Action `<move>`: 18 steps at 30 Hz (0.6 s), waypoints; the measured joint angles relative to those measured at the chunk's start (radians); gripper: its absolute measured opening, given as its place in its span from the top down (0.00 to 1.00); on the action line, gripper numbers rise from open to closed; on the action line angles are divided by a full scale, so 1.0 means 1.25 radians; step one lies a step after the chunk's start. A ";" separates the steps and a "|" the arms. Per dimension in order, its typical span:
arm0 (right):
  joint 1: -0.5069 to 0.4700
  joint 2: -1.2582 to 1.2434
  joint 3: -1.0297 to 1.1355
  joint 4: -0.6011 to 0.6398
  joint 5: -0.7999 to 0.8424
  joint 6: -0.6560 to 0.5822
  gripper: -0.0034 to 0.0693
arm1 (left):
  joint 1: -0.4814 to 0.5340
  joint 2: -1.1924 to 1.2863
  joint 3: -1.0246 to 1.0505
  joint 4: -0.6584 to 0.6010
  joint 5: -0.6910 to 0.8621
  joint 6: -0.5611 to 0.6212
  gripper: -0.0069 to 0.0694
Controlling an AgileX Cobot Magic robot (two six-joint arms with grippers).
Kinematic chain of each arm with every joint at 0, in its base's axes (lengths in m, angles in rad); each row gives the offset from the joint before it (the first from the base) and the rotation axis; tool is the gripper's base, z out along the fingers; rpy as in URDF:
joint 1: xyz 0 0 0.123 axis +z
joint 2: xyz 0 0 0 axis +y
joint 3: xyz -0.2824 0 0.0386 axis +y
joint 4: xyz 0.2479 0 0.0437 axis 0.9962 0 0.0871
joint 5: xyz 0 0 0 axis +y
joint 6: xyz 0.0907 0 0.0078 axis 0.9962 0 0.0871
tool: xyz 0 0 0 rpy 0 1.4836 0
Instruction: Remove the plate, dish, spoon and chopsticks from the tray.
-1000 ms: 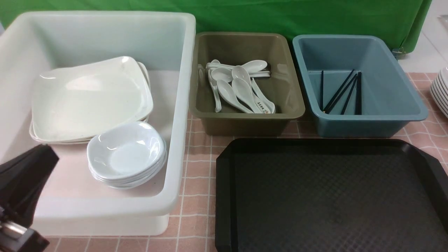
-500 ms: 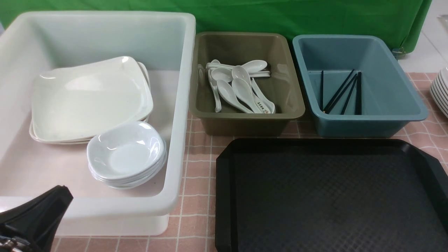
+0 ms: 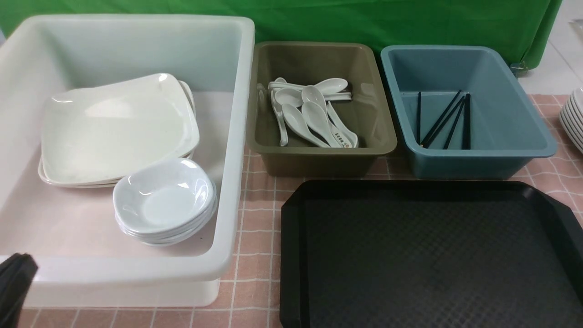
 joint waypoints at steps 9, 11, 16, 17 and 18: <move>0.000 0.000 0.000 0.000 0.000 0.000 0.62 | 0.011 -0.040 0.007 0.046 0.077 -0.005 0.91; 0.000 0.000 0.000 0.000 0.000 0.000 0.62 | 0.011 -0.040 0.007 0.046 0.113 -0.005 0.91; 0.000 0.000 0.000 0.000 0.000 0.000 0.62 | 0.011 -0.040 0.007 0.046 0.133 -0.005 0.91; 0.000 0.000 0.000 0.000 0.000 0.000 0.62 | 0.011 -0.040 0.007 0.046 0.134 -0.005 0.91; 0.000 0.000 0.000 0.000 0.000 0.000 0.62 | 0.011 -0.040 0.007 0.046 0.134 -0.005 0.91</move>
